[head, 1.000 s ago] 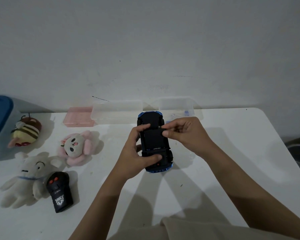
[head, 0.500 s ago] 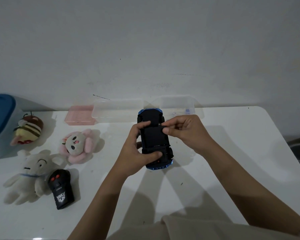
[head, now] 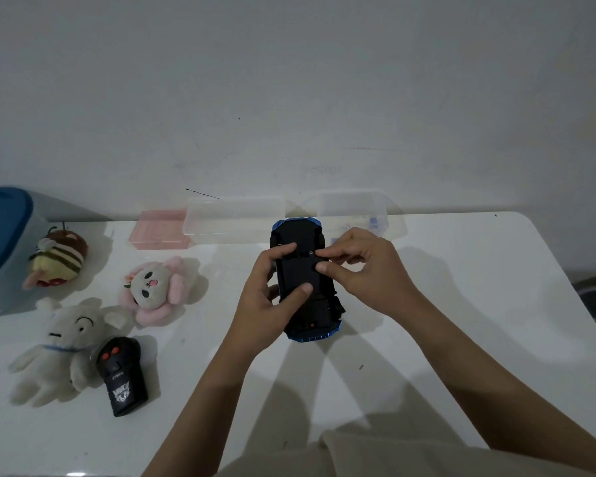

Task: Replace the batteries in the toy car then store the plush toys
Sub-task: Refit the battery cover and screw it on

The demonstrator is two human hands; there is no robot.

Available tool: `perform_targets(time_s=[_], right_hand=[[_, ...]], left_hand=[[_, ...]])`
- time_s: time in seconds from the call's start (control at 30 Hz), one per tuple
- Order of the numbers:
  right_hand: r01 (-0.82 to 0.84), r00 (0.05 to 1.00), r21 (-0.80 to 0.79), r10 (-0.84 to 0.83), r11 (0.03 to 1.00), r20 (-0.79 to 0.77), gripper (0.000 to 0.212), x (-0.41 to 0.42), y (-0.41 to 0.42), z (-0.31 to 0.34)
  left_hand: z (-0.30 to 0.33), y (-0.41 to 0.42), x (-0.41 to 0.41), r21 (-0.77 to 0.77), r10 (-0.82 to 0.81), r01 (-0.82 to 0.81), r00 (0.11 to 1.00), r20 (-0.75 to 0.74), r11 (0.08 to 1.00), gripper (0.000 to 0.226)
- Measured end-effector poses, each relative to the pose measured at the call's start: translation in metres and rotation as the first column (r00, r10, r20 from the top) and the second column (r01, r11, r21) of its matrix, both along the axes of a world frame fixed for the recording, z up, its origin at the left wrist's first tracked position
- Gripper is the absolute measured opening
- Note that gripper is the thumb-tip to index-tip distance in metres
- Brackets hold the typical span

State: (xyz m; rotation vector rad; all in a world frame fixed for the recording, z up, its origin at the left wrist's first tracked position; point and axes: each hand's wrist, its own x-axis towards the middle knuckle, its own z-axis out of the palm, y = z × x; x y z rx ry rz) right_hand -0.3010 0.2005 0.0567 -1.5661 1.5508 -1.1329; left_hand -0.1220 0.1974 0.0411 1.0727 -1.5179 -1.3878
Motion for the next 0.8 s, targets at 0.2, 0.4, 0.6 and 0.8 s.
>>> perform_targets(time_s=[0.2,0.4,0.6,0.8], right_hand=[[0.085,0.995,-0.143,-0.077,0.986,0.06,0.023,0.011,0.008,-0.013],[0.135,0.984,-0.156,-0.114,0.978,0.137,0.024,0.017,0.015,-0.017],[0.177,0.916,0.035,-0.177,0.984,0.36,0.021,0.024,0.015,-0.018],[0.209,0.911,0.192,-0.263,0.959,0.318,0.014,0.015,0.013,-0.036]], left_hand=[[0.003,0.003,-0.002,-0.027,0.086,-0.087,0.996,-0.024,0.996,0.029],[0.005,0.008,-0.003,-0.035,0.108,-0.109,0.994,-0.021,0.993,0.028],[0.001,0.011,0.004,-0.042,0.096,-0.095,0.995,0.009,0.995,0.03],[-0.008,0.018,0.011,0.004,0.155,-0.155,0.985,0.071,0.988,0.037]])
